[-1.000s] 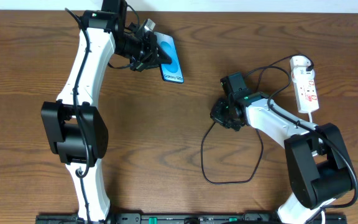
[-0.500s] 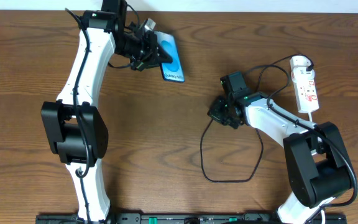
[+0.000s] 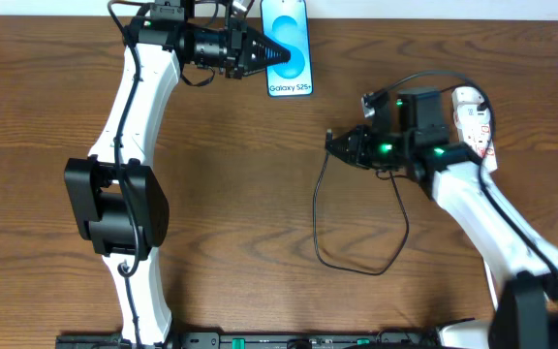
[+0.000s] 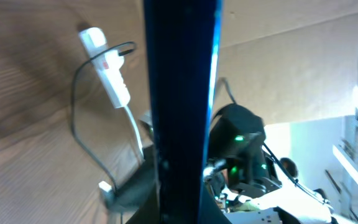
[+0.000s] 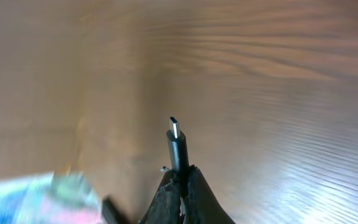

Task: Plug charger to phone and switch on socket
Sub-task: 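Lift the USB-C plug with the right gripper toward the phone's bottom port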

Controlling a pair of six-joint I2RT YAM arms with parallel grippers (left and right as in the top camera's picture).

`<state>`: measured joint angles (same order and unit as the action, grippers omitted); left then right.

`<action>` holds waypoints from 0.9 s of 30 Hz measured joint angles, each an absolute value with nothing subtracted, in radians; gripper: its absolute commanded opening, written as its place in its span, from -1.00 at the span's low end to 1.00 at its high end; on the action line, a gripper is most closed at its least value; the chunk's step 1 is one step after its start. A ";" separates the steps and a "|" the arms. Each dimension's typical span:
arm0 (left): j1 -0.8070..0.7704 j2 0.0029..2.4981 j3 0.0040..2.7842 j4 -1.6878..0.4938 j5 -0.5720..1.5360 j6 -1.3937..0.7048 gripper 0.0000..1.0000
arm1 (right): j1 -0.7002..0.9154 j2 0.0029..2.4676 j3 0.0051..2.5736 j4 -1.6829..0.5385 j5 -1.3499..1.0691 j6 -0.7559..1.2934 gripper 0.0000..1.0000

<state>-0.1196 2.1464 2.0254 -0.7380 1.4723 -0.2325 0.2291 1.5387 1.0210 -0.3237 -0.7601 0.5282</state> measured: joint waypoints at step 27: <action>-0.182 2.019 2.023 -0.264 1.517 -0.592 -0.86 | 0.236 1.433 1.019 0.054 -1.101 0.596 -0.98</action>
